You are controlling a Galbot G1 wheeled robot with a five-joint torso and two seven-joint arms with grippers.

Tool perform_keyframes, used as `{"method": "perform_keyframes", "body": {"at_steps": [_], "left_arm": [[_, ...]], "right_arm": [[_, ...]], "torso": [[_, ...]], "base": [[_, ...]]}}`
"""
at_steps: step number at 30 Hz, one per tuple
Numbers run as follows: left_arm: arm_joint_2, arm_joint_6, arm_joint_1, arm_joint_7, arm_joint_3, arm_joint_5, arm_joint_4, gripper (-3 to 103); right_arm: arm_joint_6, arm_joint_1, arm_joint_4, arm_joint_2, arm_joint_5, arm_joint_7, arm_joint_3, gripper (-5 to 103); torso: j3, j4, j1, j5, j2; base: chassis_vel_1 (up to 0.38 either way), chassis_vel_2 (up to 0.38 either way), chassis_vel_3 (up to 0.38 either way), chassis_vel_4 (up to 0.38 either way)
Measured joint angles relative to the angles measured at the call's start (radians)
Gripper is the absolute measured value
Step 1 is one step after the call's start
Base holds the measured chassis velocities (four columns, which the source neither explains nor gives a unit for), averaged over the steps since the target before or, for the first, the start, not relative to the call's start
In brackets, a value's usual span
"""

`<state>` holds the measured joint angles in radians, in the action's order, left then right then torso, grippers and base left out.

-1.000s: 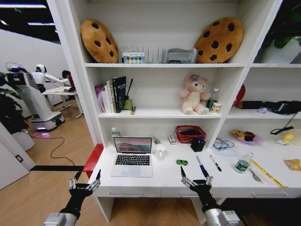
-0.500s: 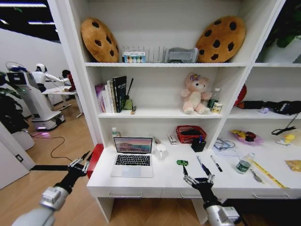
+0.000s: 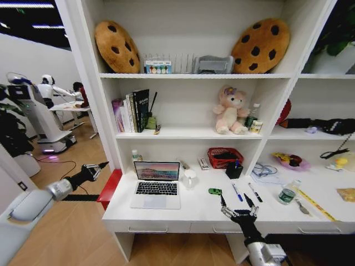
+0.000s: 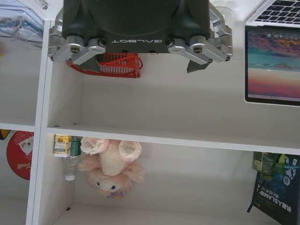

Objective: Organize the objects on the table.

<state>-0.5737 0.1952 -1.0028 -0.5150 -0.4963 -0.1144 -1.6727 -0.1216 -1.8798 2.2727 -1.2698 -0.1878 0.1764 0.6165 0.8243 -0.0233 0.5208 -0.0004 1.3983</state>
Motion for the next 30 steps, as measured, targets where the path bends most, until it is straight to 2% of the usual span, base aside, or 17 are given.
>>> {"method": "perform_keyframes", "body": {"at_steps": [1,3,4,5,6,8,9,11,12,15,21,23,28,30], "left_arm": [[0.0,0.0,0.0,0.0,0.0,0.0,0.0,0],[-0.009,0.0,0.166,-0.023,0.138,0.002,0.047,0],[-0.009,0.0,0.166,-0.023,0.138,0.002,0.047,0],[-0.015,0.0,0.253,-0.035,0.218,0.004,0.064,0],[-0.015,0.0,0.253,-0.035,0.218,0.004,0.064,0],[-0.043,0.0,0.383,-0.041,0.376,0.011,0.083,0],[-0.043,0.0,0.383,-0.041,0.376,0.011,0.083,0],[-0.076,-0.003,0.467,-0.044,0.489,0.013,0.096,0],[-0.076,-0.003,0.467,-0.044,0.489,0.013,0.096,0],[-0.142,0.008,0.609,-0.057,0.607,0.032,0.149,0],[-0.206,0.03,0.726,-0.085,0.71,0.043,0.216,0],[-0.241,0.062,0.765,-0.124,0.752,0.071,0.274,0],[-0.261,0.091,0.77,-0.185,0.775,0.103,0.325,0],[-0.26,0.109,0.778,-0.251,0.786,0.117,0.338,0]], "right_arm": [[0.0,0.0,0.0,0.0,0.0,0.0,0.0,100],[-0.003,-0.003,-0.004,-0.003,0.0,0.001,0.009,100],[-0.003,-0.003,-0.004,-0.003,0.0,0.001,0.009,100],[-0.006,-0.004,-0.007,-0.006,0.0,0.001,0.013,100],[-0.006,-0.004,-0.007,-0.006,0.0,0.001,0.013,100],[-0.01,-0.004,-0.014,-0.019,0.002,0.002,0.013,100],[-0.01,-0.004,-0.014,-0.019,0.002,0.002,0.013,100],[-0.012,-0.002,-0.019,-0.032,0.008,0.002,0.01,100],[-0.012,-0.002,-0.019,-0.032,0.008,0.002,0.01,100],[-0.025,-0.009,-0.025,-0.046,0.013,0.001,0.013,100],[-0.046,-0.026,-0.037,-0.059,0.013,-0.001,0.032,100],[-0.053,-0.024,-0.046,-0.065,0.009,-0.003,0.045,100],[-0.055,0.0,-0.068,-0.069,-0.008,-0.003,0.07,100],[-0.055,0.009,-0.075,-0.069,-0.018,-0.003,0.081,100]], "torso": [[0.0,0.0,0.0,0.0,0.0],[0.0,-0.0002,0.0,0.0005,0.0],[0.0,-0.0002,0.0,0.0005,0.0],[0.0,-0.0001,0.0,0.0007,0.0],[0.0,-0.0001,0.0,0.0007,0.0],[0.0,-0.0001,0.0,0.0006,0.0],[0.0,-0.0001,0.0,0.0006,0.0],[0.0,0.0005,0.0,0.0006,0.0],[0.0,0.0005,0.0,0.0006,0.0],[0.0,0.0,0.0,0.0008,0.0],[0.0,-0.0002,0.0,0.0007,0.0],[0.0,-0.0002,0.0,0.0007,0.0],[0.0,0.0004,0.0,0.0005,0.0],[0.0,0.0003,0.0,0.0004,0.0]], "base": [[0.0,0.0,0.0,0.0],[0.0,0.0,0.0,0.0],[0.0,0.0,0.0,0.0],[0.0,0.0,0.0,0.0],[0.0,0.0,0.0,0.0],[0.0,0.0,0.0,0.0],[0.0,0.0,0.0,0.0],[0.0,0.0,0.0,0.0],[0.0,0.0,0.0,0.0],[0.0,0.0,0.0,0.0],[0.0,0.0,0.0,0.0],[0.0,0.0,0.0,0.0],[0.0,0.0,0.0,0.0],[0.0,0.0,0.0,0.0]]}}
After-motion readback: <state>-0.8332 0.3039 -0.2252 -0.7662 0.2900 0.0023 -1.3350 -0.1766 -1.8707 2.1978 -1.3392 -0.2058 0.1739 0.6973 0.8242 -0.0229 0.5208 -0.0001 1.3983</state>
